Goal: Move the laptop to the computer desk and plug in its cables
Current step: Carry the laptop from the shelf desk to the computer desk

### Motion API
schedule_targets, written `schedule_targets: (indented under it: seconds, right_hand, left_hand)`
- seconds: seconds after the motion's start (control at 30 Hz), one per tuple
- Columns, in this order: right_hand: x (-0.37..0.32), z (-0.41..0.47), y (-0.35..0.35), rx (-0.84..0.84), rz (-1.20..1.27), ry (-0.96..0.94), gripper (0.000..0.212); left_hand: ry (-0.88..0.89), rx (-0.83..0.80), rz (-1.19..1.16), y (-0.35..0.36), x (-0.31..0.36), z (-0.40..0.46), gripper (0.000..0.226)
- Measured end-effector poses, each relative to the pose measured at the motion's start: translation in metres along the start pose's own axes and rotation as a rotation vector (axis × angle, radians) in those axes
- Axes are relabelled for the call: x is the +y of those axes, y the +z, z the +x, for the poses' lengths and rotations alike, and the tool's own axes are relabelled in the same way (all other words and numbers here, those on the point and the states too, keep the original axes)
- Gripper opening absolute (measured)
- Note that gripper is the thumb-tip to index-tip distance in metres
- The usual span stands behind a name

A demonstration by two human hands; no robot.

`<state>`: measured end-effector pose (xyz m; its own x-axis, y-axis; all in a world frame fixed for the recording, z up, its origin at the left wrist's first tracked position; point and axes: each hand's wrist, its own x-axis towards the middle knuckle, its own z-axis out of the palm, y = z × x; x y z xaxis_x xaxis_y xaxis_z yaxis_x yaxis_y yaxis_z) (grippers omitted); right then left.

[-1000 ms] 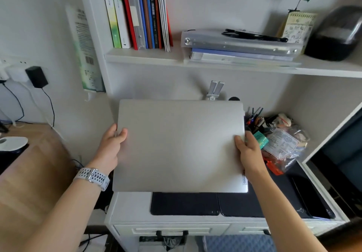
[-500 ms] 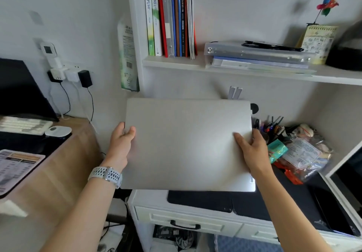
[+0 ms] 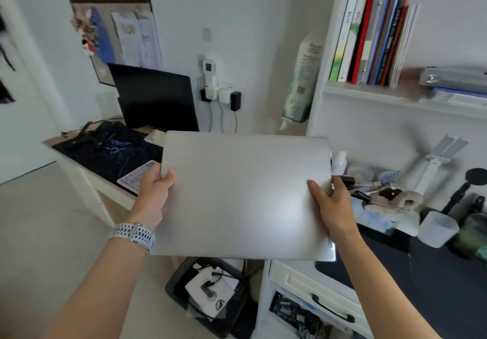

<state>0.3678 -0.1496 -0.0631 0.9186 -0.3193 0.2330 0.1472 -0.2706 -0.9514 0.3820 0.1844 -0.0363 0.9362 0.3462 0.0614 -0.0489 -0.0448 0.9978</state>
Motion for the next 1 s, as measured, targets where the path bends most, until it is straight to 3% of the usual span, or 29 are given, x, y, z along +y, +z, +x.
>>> schedule_targets:
  seconds: [0.47,0.53,0.7,0.8,1.0]
  right_hand:
    - [-0.019,0.043,0.185,-0.508,0.063,-0.018,0.022]
    - [-0.017,0.047,0.208,-0.558,0.065,-0.042,0.027]
    - [-0.012,0.053,0.259,-0.67,0.0,-0.077,0.034]
    - [-0.014,0.054,0.288,-0.723,-0.061,-0.084,0.051]
    - [-0.012,0.06,0.353,-0.715,-0.125,-0.062,0.05]
  left_hand:
    - [-0.081,0.512,0.14,-0.138,-0.028,0.001,0.012]
    - [-0.088,0.59,0.265,-0.149,-0.035,0.003,0.009]
    - [-0.231,0.767,0.703,-0.166,-0.044,0.005,0.026]
    - [-0.249,0.75,0.912,-0.178,-0.051,0.014,0.041]
    - [-0.245,0.706,1.192,-0.205,-0.066,0.053,0.064]
